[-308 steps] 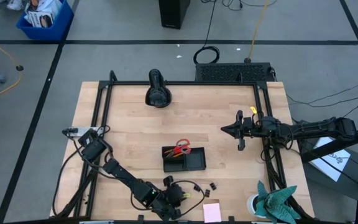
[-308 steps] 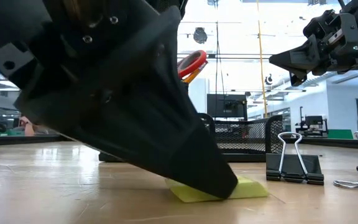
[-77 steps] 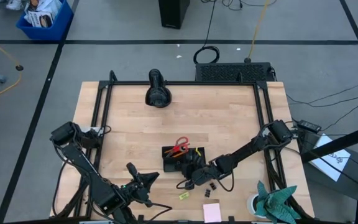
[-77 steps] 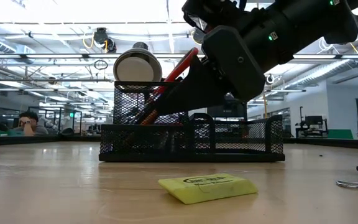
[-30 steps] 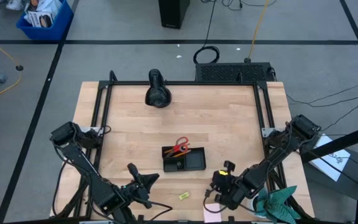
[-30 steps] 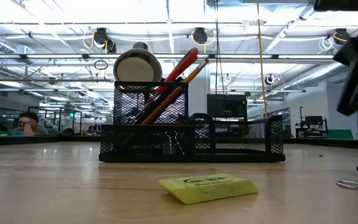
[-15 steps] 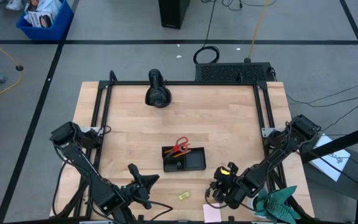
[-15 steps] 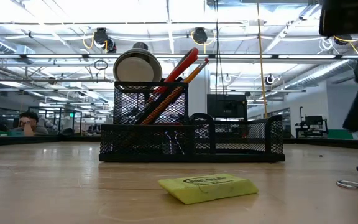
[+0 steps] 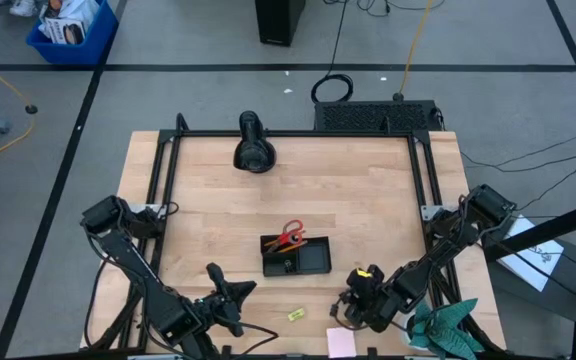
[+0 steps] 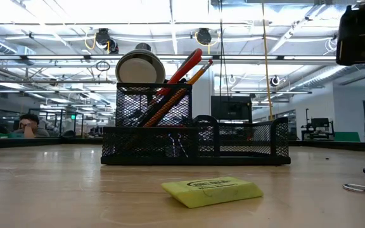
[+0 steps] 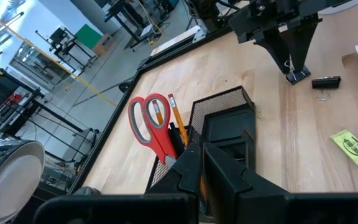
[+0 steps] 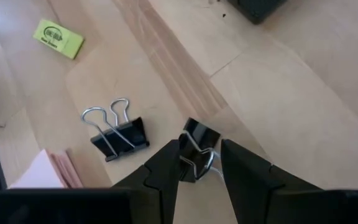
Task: Pick and place office supplies into organizer
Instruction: Put the right black binder clip into the desk organizer, then put the black binder clip into the desk organizer
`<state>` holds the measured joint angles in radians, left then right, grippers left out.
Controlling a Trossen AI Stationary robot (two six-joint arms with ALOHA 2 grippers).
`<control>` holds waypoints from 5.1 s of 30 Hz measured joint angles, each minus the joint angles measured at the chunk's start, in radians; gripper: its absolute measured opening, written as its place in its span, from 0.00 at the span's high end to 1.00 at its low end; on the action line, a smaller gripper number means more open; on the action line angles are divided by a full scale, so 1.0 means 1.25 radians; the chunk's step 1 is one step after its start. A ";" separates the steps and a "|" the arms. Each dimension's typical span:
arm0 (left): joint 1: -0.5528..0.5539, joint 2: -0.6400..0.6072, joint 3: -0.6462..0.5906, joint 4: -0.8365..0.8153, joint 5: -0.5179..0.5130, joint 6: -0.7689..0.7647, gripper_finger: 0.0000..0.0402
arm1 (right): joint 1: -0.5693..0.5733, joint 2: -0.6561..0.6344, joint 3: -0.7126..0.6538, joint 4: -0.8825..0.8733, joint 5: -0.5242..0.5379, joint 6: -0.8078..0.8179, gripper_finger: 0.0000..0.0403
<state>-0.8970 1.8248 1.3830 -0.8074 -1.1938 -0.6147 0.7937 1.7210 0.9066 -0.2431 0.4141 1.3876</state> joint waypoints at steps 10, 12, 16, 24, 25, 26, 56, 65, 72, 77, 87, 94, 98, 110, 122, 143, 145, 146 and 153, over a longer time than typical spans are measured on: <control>0.000 0.000 0.000 0.000 0.000 0.000 0.94 | 0.000 0.000 0.000 0.000 0.001 -0.030 0.79; 0.000 0.000 0.000 0.000 0.000 0.000 0.94 | 0.000 0.000 0.000 0.000 0.000 -0.035 0.85; 0.000 0.000 0.000 0.000 0.000 0.000 0.94 | 0.000 -0.002 0.001 0.007 0.005 -0.058 0.97; 0.000 0.000 0.000 0.000 0.000 0.000 0.94 | -0.001 -0.007 0.001 0.057 0.035 -0.139 0.99; 0.000 0.000 0.000 0.000 0.000 0.000 0.94 | -0.004 -0.012 0.001 0.063 0.046 -0.155 0.99; 0.000 0.000 0.000 0.000 0.000 0.000 0.94 | -0.009 -0.017 0.005 0.064 0.052 -0.171 0.99; 0.022 0.000 0.001 0.010 0.018 0.003 0.94 | -0.232 0.113 0.080 0.505 0.108 -0.956 1.00; 0.022 0.000 0.001 0.067 0.018 0.069 0.94 | -0.294 0.149 0.080 0.563 0.050 -0.973 1.00; 0.022 0.000 0.001 0.067 0.019 0.071 0.94 | -0.305 0.166 0.080 0.573 0.048 -0.972 1.00; 0.022 0.000 0.001 0.067 0.019 0.071 0.94 | -0.305 0.166 0.080 0.570 0.046 -0.975 1.00; 0.022 0.000 0.001 0.067 0.020 0.070 0.94 | -0.305 0.167 0.080 0.565 0.048 -0.975 0.93; 0.022 0.000 0.001 0.067 0.021 0.069 0.94 | -0.304 0.167 0.080 0.566 0.049 -0.960 0.90; 0.022 0.000 0.001 0.067 0.021 0.069 0.94 | -0.304 0.167 0.080 0.567 0.052 -0.959 0.88; 0.022 0.000 0.000 0.063 0.021 0.069 0.94 | -0.191 0.075 0.079 0.508 -0.085 -0.820 0.85; 0.022 0.000 0.000 0.063 0.021 0.065 0.94 | -0.056 0.056 0.079 0.235 -0.120 -0.927 0.80; 0.061 0.000 0.000 0.062 0.075 0.067 0.94 | -0.167 0.050 0.079 0.172 -0.420 -1.107 0.72; 0.069 0.000 0.000 0.062 0.091 0.067 0.94 | -0.168 0.035 0.079 0.167 -0.425 -1.119 0.72; 0.073 0.000 0.000 0.062 0.100 0.066 0.94 | -0.168 0.024 0.080 0.158 -0.429 -1.128 0.72; 0.091 0.000 0.000 0.063 0.138 0.065 0.94 | -0.194 -0.054 0.080 0.070 -0.440 -1.202 0.72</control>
<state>-0.7829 1.8248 1.3827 -0.7288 -1.0207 -0.5337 0.5509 1.6535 1.0061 -0.1555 -0.1359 -0.1147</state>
